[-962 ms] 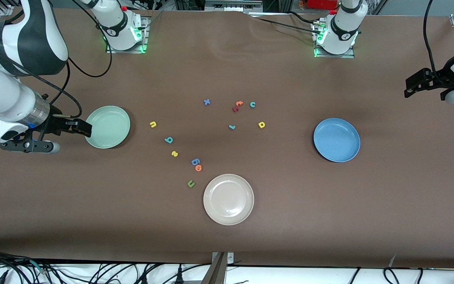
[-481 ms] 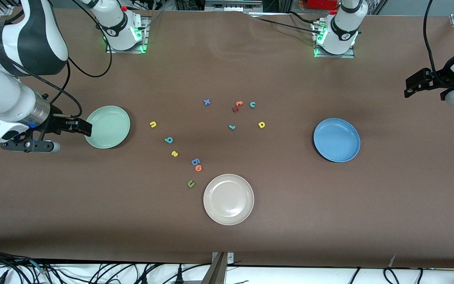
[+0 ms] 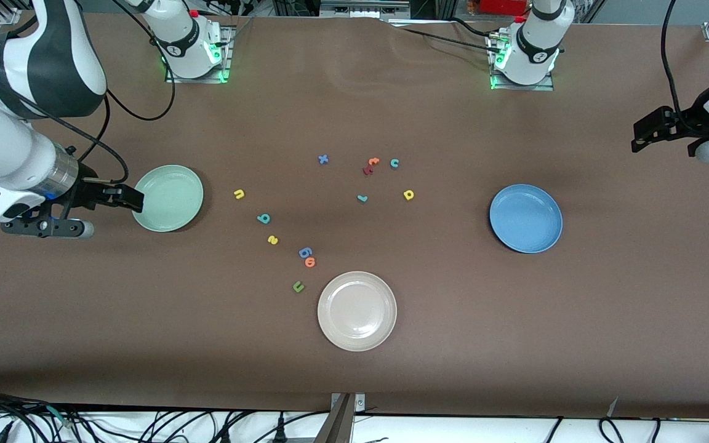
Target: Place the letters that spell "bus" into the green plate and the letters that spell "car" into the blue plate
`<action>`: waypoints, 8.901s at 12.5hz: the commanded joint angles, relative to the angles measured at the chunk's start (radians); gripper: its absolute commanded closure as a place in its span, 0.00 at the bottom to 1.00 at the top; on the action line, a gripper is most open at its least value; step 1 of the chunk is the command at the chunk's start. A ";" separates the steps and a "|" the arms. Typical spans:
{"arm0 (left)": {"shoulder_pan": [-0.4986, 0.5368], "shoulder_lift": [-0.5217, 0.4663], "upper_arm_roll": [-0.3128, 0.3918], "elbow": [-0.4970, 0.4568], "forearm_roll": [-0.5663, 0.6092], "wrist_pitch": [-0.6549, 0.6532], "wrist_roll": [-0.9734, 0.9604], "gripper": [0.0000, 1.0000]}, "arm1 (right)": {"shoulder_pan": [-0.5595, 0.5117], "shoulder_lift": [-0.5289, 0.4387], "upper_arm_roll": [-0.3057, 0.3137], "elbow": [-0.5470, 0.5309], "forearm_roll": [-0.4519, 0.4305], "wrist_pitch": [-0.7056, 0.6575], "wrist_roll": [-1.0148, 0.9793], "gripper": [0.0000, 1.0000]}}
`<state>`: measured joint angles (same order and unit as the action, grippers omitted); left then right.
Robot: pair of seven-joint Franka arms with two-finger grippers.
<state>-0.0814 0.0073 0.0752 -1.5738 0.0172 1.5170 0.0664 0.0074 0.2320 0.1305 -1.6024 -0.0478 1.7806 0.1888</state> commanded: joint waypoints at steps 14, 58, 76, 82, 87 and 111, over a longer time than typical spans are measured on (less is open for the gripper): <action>0.003 -0.003 0.002 0.001 -0.026 -0.009 0.024 0.00 | -0.003 -0.006 0.001 -0.002 0.005 -0.010 0.006 0.01; 0.003 0.017 -0.002 0.001 -0.025 -0.011 0.027 0.00 | 0.180 0.055 0.015 -0.223 0.003 0.215 0.244 0.01; -0.208 0.266 -0.064 -0.141 -0.229 0.266 -0.362 0.00 | 0.181 0.133 0.067 -0.702 -0.004 0.856 0.170 0.05; -0.365 0.241 -0.127 -0.475 -0.217 0.760 -0.658 0.00 | 0.181 0.141 0.067 -0.703 -0.003 0.850 0.169 0.25; -0.517 0.249 -0.126 -0.710 -0.212 1.156 -0.835 0.00 | 0.181 0.150 0.066 -0.702 -0.004 0.853 0.131 0.35; -0.558 0.516 -0.121 -0.468 0.032 1.011 -1.068 0.37 | 0.178 -0.011 -0.220 -0.619 -0.003 0.537 -0.041 1.00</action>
<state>-0.6298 0.5144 -0.0544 -2.0617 0.0060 2.5479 -0.9710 0.1848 0.1949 -0.0178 -2.2143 -0.0477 2.3237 0.2160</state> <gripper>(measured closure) 0.326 0.753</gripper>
